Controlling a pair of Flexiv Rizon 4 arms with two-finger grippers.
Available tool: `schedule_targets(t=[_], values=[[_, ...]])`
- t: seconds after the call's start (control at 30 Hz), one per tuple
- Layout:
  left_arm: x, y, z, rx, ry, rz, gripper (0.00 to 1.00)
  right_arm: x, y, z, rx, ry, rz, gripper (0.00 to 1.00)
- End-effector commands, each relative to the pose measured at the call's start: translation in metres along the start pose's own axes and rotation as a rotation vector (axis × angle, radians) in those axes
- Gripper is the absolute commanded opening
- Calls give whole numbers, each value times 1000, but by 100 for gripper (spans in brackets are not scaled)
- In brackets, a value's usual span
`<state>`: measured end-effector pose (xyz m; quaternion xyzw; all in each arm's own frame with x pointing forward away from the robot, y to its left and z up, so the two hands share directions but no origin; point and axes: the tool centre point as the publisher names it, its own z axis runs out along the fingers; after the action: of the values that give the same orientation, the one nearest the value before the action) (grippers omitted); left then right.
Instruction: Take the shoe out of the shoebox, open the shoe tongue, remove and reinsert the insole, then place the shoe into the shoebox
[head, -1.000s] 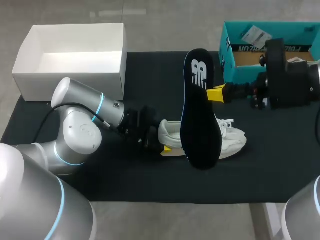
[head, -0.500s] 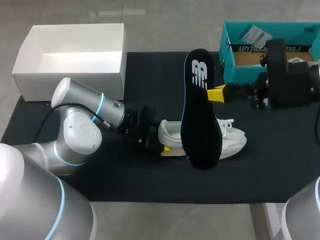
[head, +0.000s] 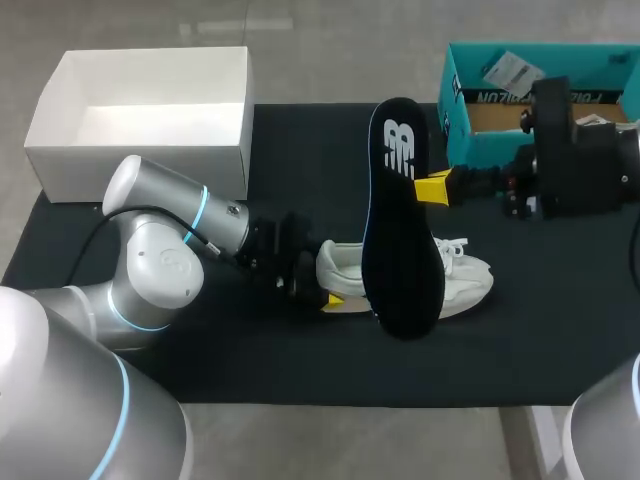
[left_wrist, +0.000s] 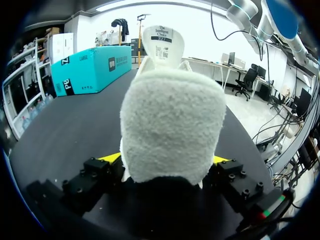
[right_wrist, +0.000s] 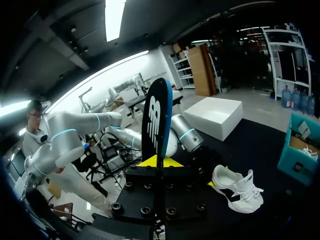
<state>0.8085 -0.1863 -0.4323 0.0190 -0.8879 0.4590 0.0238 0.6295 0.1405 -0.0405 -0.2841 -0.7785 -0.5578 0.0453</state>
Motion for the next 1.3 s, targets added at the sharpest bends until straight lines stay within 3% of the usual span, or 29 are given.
schedule_targets(t=[0.03,0.33,0.67,1.17,1.3], values=[[-5,-2,-2,-17,24,4,100,-1,0,3,0,0,1,0],[-8,-18,-13,-138,70,29,100,-1,0,3,0,0,1,0],[-2,-22,-19,-366,18,52,100,-1,0,3,0,0,1,0],[-2,-22,-19,-366,18,52,100,-1,0,3,0,0,1,0],[3,-26,-29,-450,-8,73,100,-1,0,3,0,0,1,0]])
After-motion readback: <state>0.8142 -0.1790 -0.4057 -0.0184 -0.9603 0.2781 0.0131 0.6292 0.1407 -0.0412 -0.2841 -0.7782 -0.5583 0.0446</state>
